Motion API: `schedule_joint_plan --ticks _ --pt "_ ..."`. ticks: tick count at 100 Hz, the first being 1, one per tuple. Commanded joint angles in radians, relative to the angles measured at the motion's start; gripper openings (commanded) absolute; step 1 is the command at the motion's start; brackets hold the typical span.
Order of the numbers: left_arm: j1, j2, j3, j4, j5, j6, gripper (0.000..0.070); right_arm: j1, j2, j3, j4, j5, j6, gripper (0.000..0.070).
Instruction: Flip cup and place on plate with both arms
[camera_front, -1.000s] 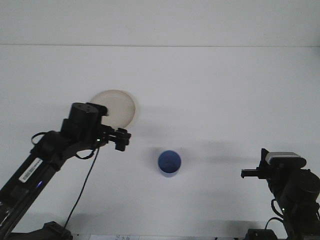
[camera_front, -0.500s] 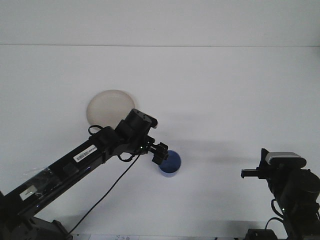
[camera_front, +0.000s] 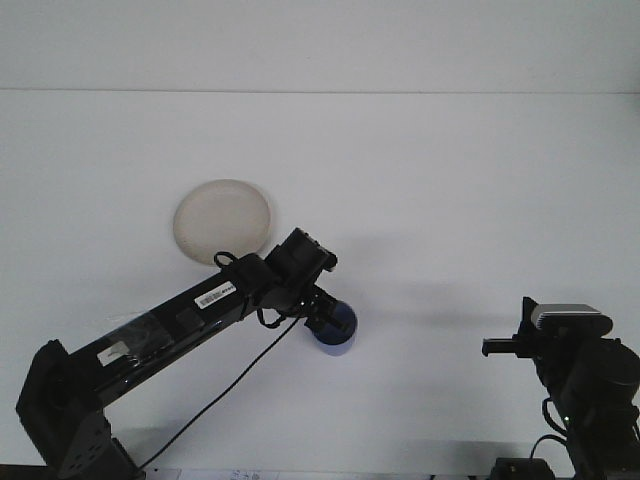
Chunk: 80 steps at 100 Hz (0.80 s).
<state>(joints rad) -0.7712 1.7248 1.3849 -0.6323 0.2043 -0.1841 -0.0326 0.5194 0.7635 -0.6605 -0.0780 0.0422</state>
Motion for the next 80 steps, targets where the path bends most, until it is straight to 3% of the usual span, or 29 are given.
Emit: schedule_joint_plan --ticks 1,10,27,41,56,80 --pt "-0.009 0.014 0.032 -0.004 -0.005 0.019 0.0009 0.002 0.006 0.005 0.010 0.000 0.011 0.0000" --pt "0.002 0.014 0.079 -0.044 -0.033 0.029 0.0008 0.002 0.006 0.005 0.010 0.000 0.011 0.0000" --pt "0.074 0.014 0.230 -0.156 -0.185 0.082 0.0007 0.002 0.006 0.005 0.010 0.000 0.010 0.0000" --pt "0.211 0.015 0.348 -0.214 -0.194 0.106 0.0008 0.002 0.006 0.005 0.010 0.000 0.011 0.0000" --pt "0.366 0.018 0.391 -0.217 -0.280 0.112 0.0008 0.002 0.006 0.005 0.010 0.000 0.011 0.0000" --pt "0.538 0.112 0.391 -0.217 -0.282 0.110 0.0009 0.002 0.006 0.005 0.010 0.000 0.011 0.0000"
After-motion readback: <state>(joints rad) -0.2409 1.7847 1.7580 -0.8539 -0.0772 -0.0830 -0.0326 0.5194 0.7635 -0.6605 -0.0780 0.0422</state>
